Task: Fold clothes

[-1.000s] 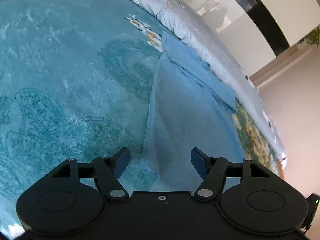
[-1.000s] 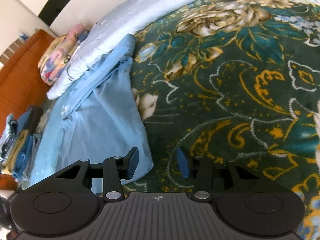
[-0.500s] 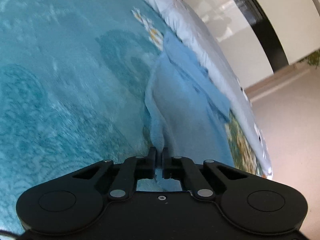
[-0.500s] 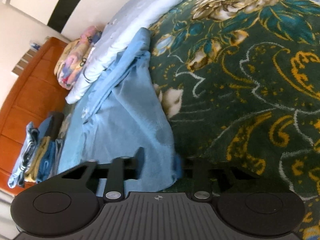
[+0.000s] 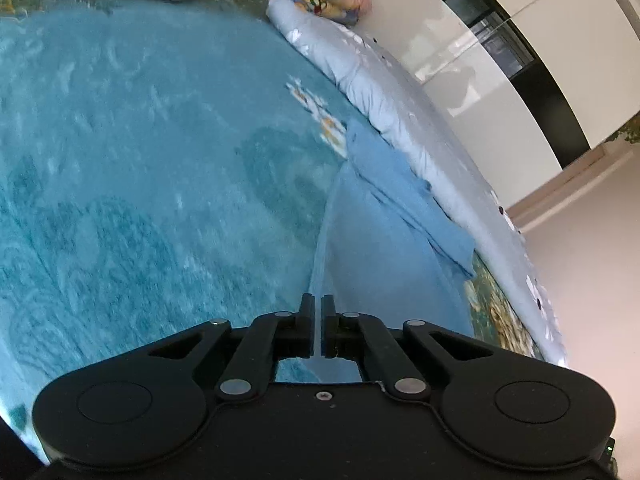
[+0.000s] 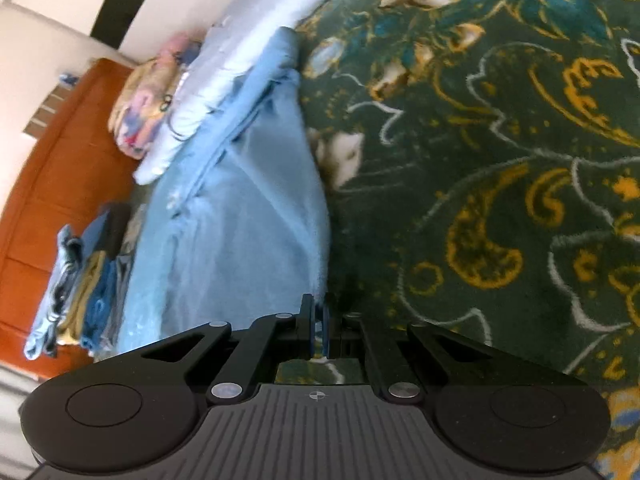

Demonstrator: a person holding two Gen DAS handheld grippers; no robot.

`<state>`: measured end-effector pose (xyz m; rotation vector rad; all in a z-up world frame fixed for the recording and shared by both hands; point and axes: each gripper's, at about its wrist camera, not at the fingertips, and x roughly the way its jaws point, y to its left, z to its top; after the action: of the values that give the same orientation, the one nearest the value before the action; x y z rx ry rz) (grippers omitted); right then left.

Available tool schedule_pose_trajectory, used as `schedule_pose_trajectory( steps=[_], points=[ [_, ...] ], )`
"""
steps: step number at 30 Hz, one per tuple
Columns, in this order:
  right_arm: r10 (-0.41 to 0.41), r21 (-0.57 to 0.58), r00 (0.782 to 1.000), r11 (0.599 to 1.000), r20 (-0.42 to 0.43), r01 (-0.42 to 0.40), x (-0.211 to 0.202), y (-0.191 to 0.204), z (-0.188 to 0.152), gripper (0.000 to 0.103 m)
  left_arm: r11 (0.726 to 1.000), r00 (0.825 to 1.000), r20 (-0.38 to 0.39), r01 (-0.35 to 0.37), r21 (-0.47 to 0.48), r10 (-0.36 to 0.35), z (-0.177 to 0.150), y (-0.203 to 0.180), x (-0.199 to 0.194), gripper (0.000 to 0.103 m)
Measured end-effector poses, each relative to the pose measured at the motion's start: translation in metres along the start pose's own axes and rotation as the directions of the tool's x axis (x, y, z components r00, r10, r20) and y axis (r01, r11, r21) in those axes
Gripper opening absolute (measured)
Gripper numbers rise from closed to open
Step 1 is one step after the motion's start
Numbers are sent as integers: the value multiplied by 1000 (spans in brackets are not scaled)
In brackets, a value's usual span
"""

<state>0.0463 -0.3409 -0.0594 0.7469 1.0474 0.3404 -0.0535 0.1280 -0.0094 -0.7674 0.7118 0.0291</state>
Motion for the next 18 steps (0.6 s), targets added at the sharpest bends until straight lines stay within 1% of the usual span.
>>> schedule_pose_trajectory(
  steps=[1,3,4,6,7,8,10,12,13,14,16,17,18],
  points=[
    [5,3,1000,1000,0,-5,0,-1,1,3,1000,1000,-2,4,9,-4,1,0,1,7],
    [3,6,1000,1000,8,-3,-1,-2,4,8,1000,1000,-2,9,11,-9,3,0,3,34],
    [1,4,1000,1000,13,-1,-2,-2,6,10,1000,1000,-6,13,12,-13,3,1,4,37],
    [-2,-3,1000,1000,21,2,-4,-3,10,14,1000,999,-24,22,14,-22,3,3,9,39],
    [1,-4,1000,1000,22,-1,-3,-3,11,18,1000,999,-40,25,15,-24,3,4,12,39],
    [5,-1,1000,1000,22,-5,-3,-4,12,20,1000,999,-49,20,16,-19,4,3,17,40],
    [14,3,1000,1000,18,-14,-1,-5,14,21,999,996,-81,44,2,-44,3,5,25,40],
    [30,8,999,1000,14,-30,1,-6,15,26,998,991,-111,67,-20,-68,1,7,32,40],
    [39,10,999,999,15,-39,-1,-8,16,31,997,991,-113,68,-26,-70,0,8,32,40],
    [40,7,999,999,23,-40,-4,-9,16,35,997,990,-116,77,-25,-79,-1,8,32,41],
    [32,-19,999,999,36,-31,-10,-10,18,39,994,986,-130,103,-31,-106,-2,8,32,44],
    [40,-14,999,999,35,-39,-10,-12,19,39,991,982,-141,122,-45,-127,-3,9,34,45],
    [55,0,998,998,32,-55,-9,-15,20,39,988,978,-149,141,-57,-148,-3,9,37,49]
  ],
)
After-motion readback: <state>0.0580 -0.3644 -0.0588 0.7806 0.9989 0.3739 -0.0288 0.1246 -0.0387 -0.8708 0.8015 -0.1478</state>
